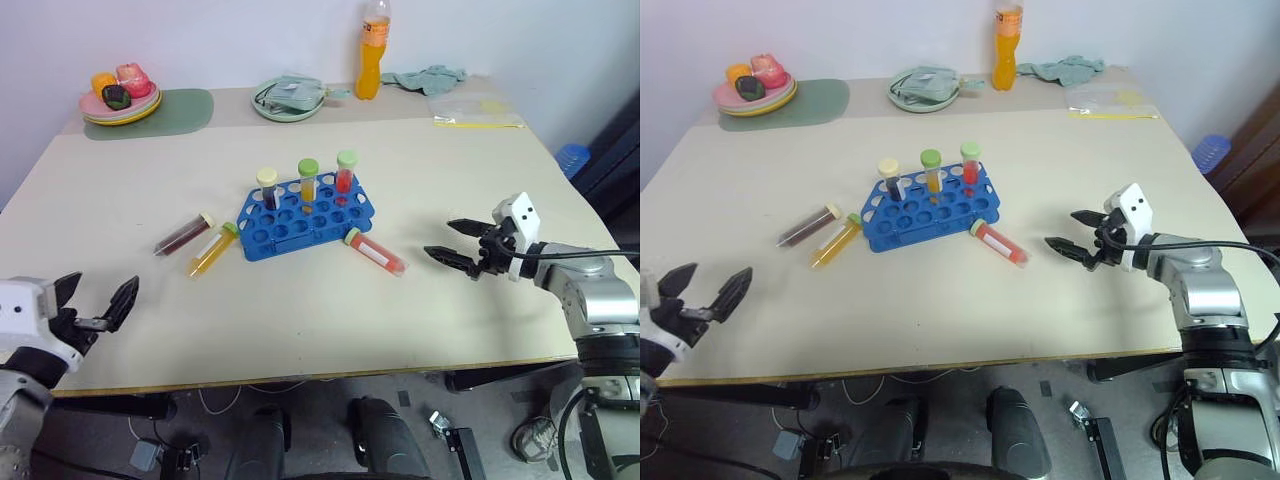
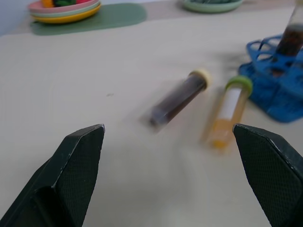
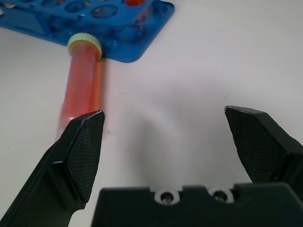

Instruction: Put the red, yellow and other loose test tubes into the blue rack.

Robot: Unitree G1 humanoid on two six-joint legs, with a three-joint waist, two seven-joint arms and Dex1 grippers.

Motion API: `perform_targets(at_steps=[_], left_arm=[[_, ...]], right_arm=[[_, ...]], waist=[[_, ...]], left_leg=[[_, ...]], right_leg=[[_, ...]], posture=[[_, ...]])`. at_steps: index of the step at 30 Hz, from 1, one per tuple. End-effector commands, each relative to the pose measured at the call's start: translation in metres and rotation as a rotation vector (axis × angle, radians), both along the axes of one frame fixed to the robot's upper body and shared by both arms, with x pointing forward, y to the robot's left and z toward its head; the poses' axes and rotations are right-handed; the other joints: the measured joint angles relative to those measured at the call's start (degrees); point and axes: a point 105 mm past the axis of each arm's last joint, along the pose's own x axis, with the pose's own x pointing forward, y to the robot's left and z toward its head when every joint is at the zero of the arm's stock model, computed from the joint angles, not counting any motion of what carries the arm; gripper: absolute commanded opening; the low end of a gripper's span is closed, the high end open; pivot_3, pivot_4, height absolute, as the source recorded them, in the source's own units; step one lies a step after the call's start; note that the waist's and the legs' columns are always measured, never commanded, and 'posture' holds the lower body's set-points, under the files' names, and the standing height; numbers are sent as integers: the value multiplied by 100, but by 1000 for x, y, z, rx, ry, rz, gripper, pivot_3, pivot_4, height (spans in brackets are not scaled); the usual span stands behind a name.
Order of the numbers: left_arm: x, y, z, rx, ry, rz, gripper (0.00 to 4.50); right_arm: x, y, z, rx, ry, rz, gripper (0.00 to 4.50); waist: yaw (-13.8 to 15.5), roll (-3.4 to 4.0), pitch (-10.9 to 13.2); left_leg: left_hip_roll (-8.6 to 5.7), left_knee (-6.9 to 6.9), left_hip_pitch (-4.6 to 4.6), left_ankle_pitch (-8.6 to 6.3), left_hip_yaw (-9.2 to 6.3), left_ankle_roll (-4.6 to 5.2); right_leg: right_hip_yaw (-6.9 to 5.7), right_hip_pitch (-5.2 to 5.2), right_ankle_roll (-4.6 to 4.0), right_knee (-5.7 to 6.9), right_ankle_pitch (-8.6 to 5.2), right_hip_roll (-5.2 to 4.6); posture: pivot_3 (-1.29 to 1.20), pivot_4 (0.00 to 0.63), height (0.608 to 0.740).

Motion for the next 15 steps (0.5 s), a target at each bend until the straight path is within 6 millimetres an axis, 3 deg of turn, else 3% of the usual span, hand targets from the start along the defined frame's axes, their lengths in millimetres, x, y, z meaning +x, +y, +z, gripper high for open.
perform_targets(at_steps=[1,8,12,15], left_arm=[[12,-12,-5,-5,9,-68,4461],[35,-43,3,-14,-28,-218,4461],[36,-79,-1,39,0,-399,4461],[34,-109,-6,42,8,-523,4461]], right_arm=[[3,1,31,29,-100,-46,4500],[-5,27,51,-33,-89,-21,4500],[-13,56,63,-163,-34,78,4500],[-16,77,58,-235,116,92,4500]], waist=[[-1,2,-1],[-6,2,-1],[-14,6,1],[-23,5,1]], left_leg=[[0,-1,0,0,0,0],[0,-1,0,0,-4,0],[0,-2,0,0,-2,0],[1,-3,0,0,-3,0]], right_leg=[[0,0,0,1,0,0],[-1,0,0,1,0,2],[0,-1,0,1,0,1],[-1,-4,-1,1,0,2]], posture=[[0,150,740],[0,150,740],[0,150,740],[0,150,740]])
